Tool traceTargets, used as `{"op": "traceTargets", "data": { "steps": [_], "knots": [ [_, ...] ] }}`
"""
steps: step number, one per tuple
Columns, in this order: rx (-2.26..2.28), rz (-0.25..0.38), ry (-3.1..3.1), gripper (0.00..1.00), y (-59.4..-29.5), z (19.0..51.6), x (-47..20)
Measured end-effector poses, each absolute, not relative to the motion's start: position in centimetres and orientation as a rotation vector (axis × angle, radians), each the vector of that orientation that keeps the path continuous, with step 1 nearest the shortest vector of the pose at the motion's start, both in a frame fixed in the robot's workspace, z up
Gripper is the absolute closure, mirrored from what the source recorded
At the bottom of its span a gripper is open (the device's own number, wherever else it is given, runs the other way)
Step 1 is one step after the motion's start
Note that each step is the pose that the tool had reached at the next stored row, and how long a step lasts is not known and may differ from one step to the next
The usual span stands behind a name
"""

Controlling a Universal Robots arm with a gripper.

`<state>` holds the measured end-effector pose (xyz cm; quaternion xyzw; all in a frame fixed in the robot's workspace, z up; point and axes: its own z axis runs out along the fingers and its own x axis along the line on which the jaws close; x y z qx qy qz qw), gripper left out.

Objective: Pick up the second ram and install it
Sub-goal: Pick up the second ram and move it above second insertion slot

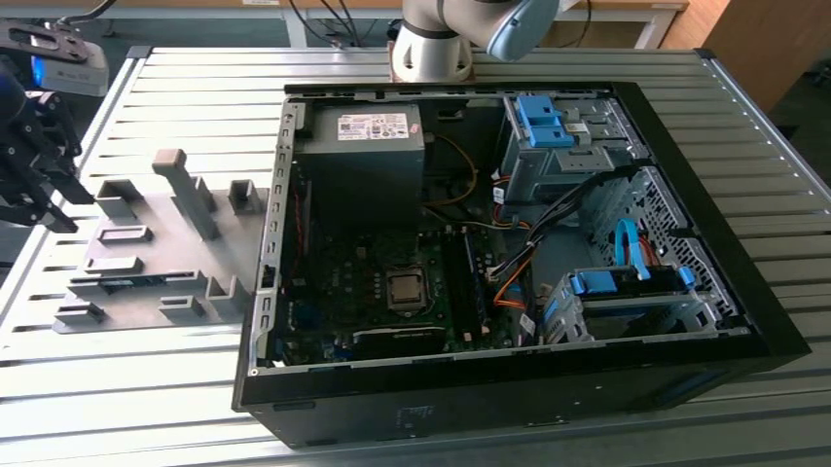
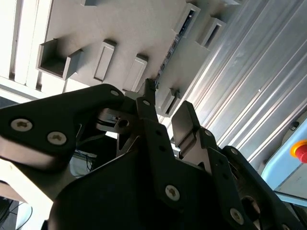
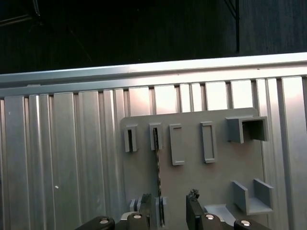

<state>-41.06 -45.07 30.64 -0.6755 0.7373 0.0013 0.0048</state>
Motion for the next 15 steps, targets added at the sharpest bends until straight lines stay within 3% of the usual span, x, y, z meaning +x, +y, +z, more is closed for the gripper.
{"op": "traceTargets", "data": {
  "steps": [15],
  "knots": [
    [-2.124, 0.018, 2.315, 0.58, -45.4, 29.3, -41.1]
  ]
}}
